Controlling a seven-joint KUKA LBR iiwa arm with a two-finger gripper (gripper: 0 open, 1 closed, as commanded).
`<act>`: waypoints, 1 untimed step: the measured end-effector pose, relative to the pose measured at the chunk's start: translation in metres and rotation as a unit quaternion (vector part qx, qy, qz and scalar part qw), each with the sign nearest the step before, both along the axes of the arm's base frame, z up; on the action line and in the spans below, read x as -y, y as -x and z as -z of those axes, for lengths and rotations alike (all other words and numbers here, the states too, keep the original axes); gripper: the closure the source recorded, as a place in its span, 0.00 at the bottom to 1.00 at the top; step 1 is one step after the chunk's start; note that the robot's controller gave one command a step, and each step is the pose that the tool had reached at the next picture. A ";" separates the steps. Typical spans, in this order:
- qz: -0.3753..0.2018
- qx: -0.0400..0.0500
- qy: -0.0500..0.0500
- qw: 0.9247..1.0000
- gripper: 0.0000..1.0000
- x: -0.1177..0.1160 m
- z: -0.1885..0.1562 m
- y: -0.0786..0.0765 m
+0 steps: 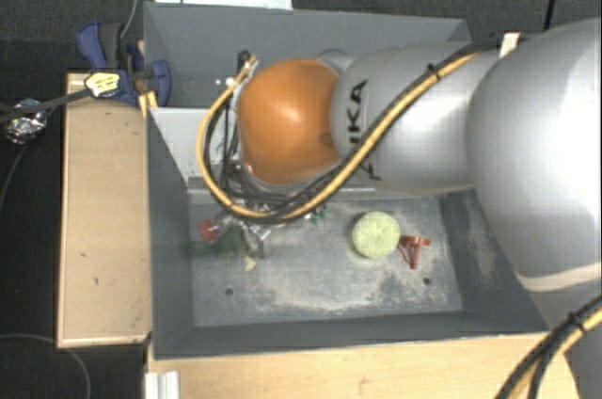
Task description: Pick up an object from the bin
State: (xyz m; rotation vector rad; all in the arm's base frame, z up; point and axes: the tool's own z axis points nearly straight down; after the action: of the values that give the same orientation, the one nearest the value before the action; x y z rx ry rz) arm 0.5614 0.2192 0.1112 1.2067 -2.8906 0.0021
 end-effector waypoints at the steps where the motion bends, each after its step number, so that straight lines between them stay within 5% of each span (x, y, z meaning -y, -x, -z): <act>1: 0.013 0.008 -0.002 1.000 1.00 0.008 -0.027 -0.011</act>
Offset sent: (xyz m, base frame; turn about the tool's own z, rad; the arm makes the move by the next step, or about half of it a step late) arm 0.0278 0.0208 -0.0412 -0.0062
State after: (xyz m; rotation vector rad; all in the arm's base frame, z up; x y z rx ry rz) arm 0.5722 0.2108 0.1377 1.1736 -2.9215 0.0071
